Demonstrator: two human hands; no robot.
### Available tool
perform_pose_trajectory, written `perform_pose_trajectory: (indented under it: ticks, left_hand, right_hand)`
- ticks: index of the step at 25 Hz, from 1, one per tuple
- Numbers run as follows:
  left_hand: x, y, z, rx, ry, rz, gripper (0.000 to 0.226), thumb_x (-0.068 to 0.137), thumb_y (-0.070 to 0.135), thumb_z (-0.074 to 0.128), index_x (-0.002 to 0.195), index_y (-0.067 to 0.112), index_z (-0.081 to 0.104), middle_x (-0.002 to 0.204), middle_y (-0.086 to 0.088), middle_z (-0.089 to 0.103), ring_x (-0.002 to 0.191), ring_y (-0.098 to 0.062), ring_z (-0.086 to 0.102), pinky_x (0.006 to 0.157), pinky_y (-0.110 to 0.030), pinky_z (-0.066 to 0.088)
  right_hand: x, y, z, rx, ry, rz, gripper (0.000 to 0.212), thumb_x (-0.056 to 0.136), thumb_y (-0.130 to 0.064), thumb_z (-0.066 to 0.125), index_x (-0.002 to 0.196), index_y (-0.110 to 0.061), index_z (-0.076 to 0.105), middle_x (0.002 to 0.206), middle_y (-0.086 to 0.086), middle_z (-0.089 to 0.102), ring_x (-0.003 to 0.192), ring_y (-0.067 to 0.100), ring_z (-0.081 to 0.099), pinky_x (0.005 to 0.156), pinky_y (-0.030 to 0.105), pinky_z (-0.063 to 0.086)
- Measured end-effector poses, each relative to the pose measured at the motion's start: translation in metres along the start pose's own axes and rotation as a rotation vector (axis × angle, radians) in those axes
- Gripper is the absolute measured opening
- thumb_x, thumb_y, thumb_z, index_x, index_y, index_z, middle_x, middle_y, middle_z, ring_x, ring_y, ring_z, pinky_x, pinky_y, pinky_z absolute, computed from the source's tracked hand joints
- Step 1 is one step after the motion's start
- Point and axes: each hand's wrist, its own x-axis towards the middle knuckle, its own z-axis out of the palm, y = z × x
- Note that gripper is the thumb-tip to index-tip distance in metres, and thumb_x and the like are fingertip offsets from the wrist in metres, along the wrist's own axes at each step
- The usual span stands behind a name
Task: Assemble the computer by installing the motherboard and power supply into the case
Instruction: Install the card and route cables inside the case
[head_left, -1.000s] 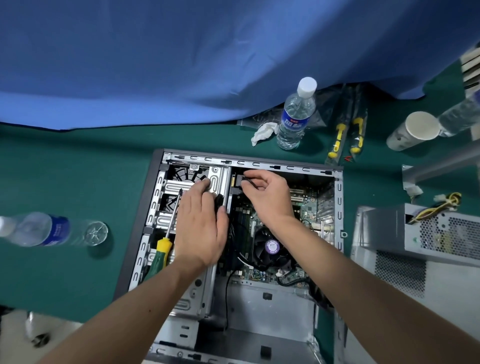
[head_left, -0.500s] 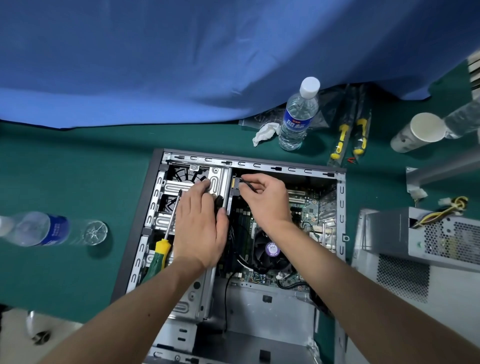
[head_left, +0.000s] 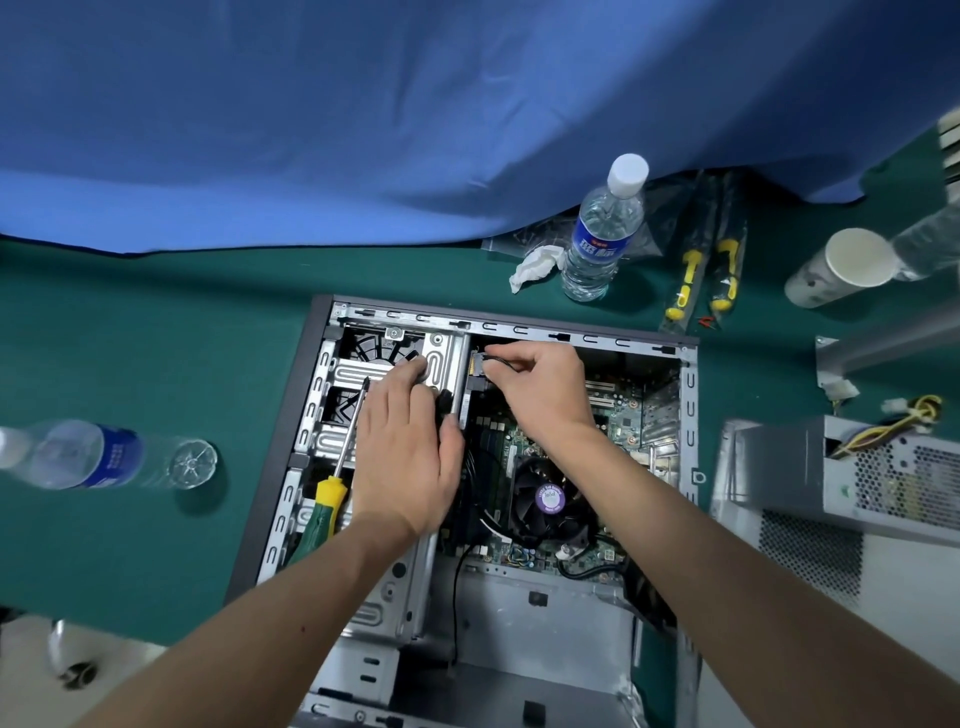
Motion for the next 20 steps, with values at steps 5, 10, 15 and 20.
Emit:
perform_pose_trajectory:
  ticks: [5,10,15,20]
  left_hand:
    - [-0.001,-0.003,0.0,0.005,0.004,-0.001,0.017,0.097,0.031,0.035,0.096,0.016,0.042,0.138,-0.006,0.04,0.128,-0.024,0.038,0.11,-0.038,0.027]
    - [-0.001,-0.003,0.0,0.017,-0.007,-0.01,0.018,0.097,0.031,0.035,0.097,0.016,0.043,0.139,-0.006,0.04,0.129,-0.024,0.037,0.111,-0.038,0.026]
    - [-0.001,-0.001,-0.001,0.024,-0.009,-0.007,0.019,0.097,0.032,0.034,0.097,0.016,0.043,0.139,-0.006,0.04,0.131,-0.025,0.037,0.112,-0.038,0.025]
    - [0.001,-0.003,0.0,0.028,-0.017,-0.012,0.021,0.097,0.033,0.032,0.097,0.015,0.043,0.139,-0.007,0.04,0.131,-0.024,0.036,0.112,-0.039,0.025]
  right_hand:
    - [-0.009,0.0,0.011,-0.006,0.074,0.02,0.017,0.084,-0.021,0.074,0.1,-0.021,0.079,0.088,-0.014,0.074,0.083,-0.001,0.068,0.085,0.021,0.054]
    - [-0.001,-0.005,0.001,-0.009,-0.022,0.06,0.015,0.082,-0.02,0.077,0.097,-0.023,0.078,0.085,-0.012,0.073,0.08,0.0,0.068,0.083,0.02,0.054]
    - [-0.002,-0.003,0.002,0.156,-0.033,0.176,0.013,0.081,-0.017,0.079,0.083,-0.029,0.075,0.08,-0.017,0.07,0.072,-0.011,0.065,0.067,0.008,0.046]
    - [-0.005,-0.005,0.01,0.08,0.042,0.14,0.01,0.082,-0.021,0.078,0.089,-0.028,0.077,0.08,-0.017,0.072,0.075,-0.006,0.067,0.07,0.011,0.049]
